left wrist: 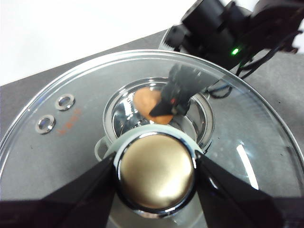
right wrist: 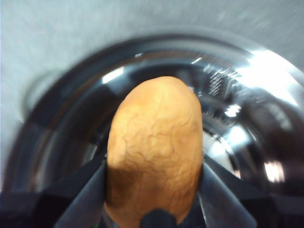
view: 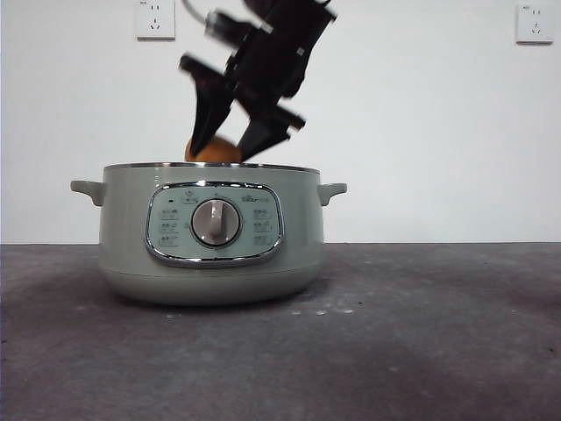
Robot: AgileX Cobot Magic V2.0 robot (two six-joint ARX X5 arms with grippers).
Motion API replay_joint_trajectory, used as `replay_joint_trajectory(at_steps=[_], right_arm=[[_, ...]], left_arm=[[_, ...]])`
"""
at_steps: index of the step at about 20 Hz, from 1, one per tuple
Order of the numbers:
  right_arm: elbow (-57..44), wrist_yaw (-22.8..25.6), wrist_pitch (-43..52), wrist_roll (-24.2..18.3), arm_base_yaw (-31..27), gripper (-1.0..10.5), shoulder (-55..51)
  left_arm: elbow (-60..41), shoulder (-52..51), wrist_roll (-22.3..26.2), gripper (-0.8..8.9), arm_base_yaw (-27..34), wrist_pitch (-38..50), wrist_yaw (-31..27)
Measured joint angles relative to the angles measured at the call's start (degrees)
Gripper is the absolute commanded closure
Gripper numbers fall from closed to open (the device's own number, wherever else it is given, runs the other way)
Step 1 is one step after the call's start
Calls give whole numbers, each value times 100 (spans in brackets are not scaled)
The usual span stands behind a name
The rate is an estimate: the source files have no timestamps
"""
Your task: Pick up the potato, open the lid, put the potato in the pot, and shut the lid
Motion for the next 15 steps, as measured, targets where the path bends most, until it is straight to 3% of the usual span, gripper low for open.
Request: replay_joint_trajectory(at_steps=[6, 12, 13, 15], right_arm=[[9, 634, -387, -415, 103, 958, 409], [48, 850, -651, -640, 109, 957, 533], [48, 850, -649, -651, 109, 930, 533], [48, 850, -649, -658, 109, 648, 533]], left_arm=[[0, 26, 0, 821, 0, 0, -2], [0, 55, 0, 821, 0, 2, -2], [0, 55, 0, 821, 0, 0, -2], [0, 59, 0, 821, 0, 0, -2]])
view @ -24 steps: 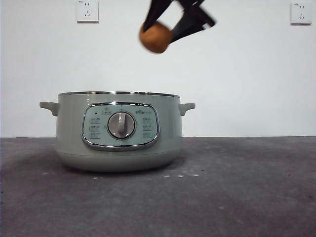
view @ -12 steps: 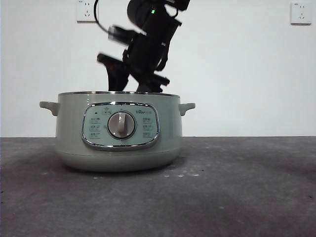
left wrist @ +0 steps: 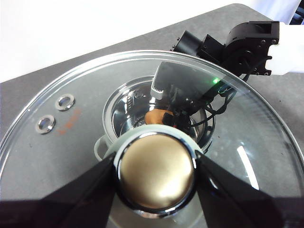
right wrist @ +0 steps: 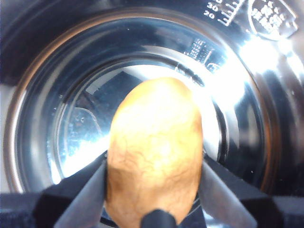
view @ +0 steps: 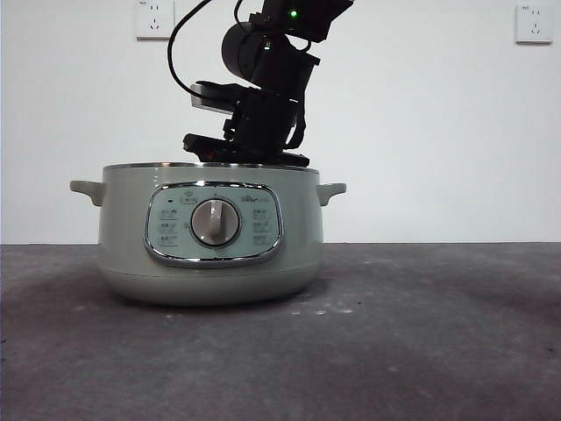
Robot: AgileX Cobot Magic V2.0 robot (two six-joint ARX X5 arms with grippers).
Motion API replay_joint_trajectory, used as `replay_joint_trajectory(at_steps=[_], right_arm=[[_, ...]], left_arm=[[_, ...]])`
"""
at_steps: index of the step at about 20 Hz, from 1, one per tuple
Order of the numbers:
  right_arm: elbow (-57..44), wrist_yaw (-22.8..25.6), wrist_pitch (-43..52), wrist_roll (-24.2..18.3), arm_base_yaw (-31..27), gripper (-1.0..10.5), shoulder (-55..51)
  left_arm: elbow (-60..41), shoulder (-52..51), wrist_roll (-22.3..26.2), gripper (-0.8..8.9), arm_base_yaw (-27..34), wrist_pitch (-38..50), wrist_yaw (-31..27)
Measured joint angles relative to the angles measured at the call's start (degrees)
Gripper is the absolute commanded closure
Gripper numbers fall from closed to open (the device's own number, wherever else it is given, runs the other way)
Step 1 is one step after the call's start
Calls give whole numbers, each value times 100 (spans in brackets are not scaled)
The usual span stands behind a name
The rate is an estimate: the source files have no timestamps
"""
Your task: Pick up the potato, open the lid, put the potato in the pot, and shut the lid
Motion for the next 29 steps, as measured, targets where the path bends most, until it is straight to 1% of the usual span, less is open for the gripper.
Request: replay_joint_trajectory(at_steps=[1, 2, 5, 7, 10, 12, 13, 14, 15, 16, 18, 20, 22, 24, 29], right_arm=[[0, 0, 2, 0, 0, 458, 0], [0, 0, 4, 0, 0, 435, 0], [208, -44, -105, 2, 15, 439, 35], [732, -42, -501, 2, 15, 442, 57], [2063, -33, -1620, 37, -9, 449, 57], [3145, -68, -2649, 173, -7, 516, 57], [3547, -188, -2697, 251, -11, 516, 37], [3635, -422, -2699, 348, -26, 516, -83], [3637, -422, -2699, 400, -28, 516, -225], [3617, -245, -2699, 437, -28, 516, -393], [3340, -72, -2699, 459, -28, 516, -848], [2758, 85, -2699, 455, -33, 516, -1534], [1904, 133, -2699, 431, -33, 516, -2430], [933, 138, -2699, 409, -33, 516, -3414], [-1318, 157, -2699, 415, -33, 516, -5689]], left_arm=[[0, 13, 0, 821, 0, 2, 0], [0, 37, 0, 821, 0, 2, 0], [0, 138, 0, 821, 0, 2, 0], [0, 149, 0, 821, 0, 2, 0], [0, 155, 0, 821, 0, 2, 0], [0, 177, 0, 821, 0, 4, -2], [0, 192, 0, 821, 0, 26, -2], [0, 225, 0, 821, -2, 63, 9], [0, 249, 0, 821, -26, 81, 2], [0, 269, 0, 821, -76, 85, 7], [0, 271, 0, 821, -120, 85, 4], [0, 278, 0, 821, -127, 114, 42], [0, 339, 0, 821, -127, 295, 52], [0, 498, 0, 821, -131, 468, 223], [0, 1132, 0, 821, -396, 918, 299]])
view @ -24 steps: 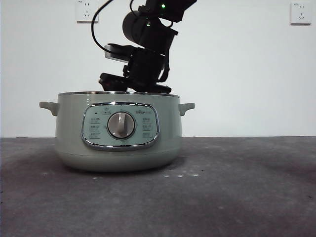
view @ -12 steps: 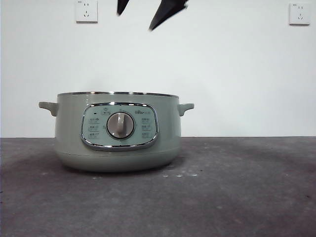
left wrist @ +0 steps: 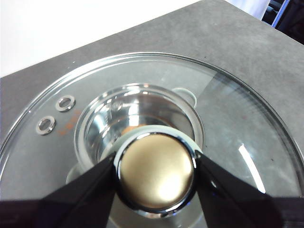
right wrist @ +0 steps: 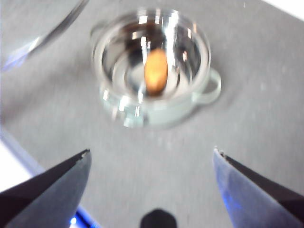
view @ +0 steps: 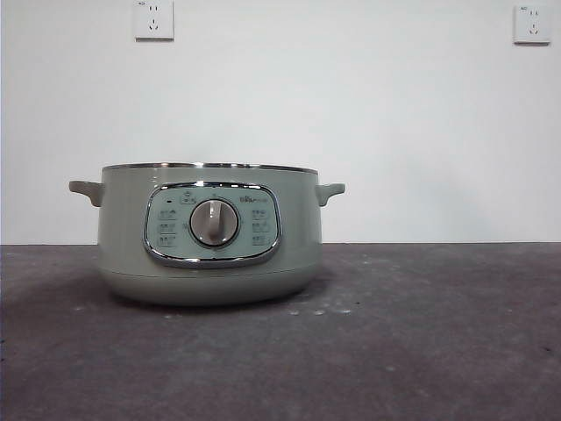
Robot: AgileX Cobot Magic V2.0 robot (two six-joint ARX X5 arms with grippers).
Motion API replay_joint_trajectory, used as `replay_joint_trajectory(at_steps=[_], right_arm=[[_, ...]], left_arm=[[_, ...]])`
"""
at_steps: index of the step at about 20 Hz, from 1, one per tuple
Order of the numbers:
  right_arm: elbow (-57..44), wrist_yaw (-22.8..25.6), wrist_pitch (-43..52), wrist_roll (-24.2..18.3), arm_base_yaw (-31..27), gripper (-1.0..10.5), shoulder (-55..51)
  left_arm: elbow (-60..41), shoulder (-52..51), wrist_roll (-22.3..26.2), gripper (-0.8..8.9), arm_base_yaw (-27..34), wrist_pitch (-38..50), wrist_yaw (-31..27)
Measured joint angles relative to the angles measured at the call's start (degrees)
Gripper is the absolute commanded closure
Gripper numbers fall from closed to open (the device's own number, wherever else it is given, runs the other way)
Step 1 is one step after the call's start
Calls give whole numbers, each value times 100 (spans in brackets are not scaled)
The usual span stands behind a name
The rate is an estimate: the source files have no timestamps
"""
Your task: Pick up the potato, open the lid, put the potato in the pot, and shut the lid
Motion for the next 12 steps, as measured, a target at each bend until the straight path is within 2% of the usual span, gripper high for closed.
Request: replay_joint_trajectory(at_steps=[6, 9, 12], right_arm=[[-1991, 13, 0, 413, 0, 516, -2031], [-2662, 35, 0, 627, 0, 516, -2691], [-3045, 35, -2, 850, 2, 516, -3198]], left_arm=[[0, 918, 0, 821, -439, 1010, -79], [0, 1510, 0, 821, -680, 1303, -400], [0, 2048, 57, 821, -789, 1617, -479]])
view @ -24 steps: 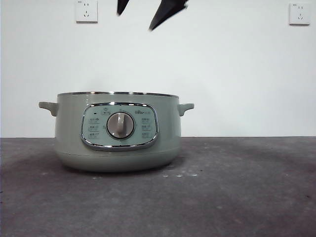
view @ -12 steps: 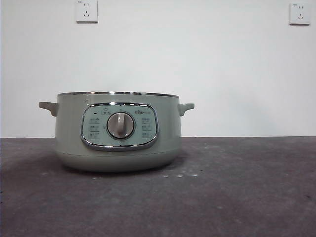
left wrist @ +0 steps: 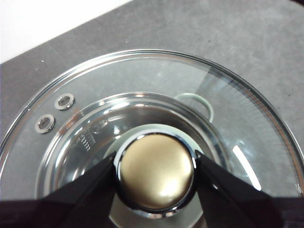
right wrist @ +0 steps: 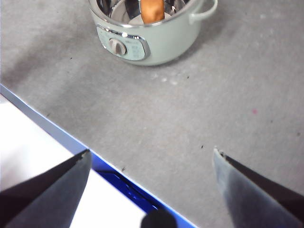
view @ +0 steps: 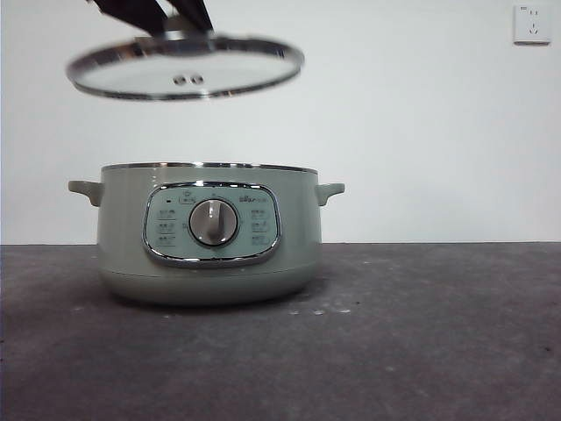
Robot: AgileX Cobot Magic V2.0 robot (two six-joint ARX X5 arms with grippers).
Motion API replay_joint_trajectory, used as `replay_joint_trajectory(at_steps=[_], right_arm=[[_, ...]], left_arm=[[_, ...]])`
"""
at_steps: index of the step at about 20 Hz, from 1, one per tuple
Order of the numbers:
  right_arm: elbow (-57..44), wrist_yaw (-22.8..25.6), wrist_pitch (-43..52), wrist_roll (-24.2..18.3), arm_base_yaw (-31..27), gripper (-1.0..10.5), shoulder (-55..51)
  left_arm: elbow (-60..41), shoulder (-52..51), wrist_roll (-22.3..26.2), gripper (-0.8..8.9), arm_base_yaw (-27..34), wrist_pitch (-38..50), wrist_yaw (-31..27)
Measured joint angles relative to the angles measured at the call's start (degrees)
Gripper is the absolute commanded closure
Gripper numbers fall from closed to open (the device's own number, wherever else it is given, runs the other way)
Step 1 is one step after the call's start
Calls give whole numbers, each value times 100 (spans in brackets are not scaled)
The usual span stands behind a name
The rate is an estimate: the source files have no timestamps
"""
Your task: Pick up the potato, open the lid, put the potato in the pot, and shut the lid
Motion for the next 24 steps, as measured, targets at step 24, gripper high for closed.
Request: replay_joint_trajectory(at_steps=[24], right_arm=[[-136, 234, 2, 415, 2, 516, -566]], left_arm=[[4, 1377, 92, 821, -42, 490, -15]])
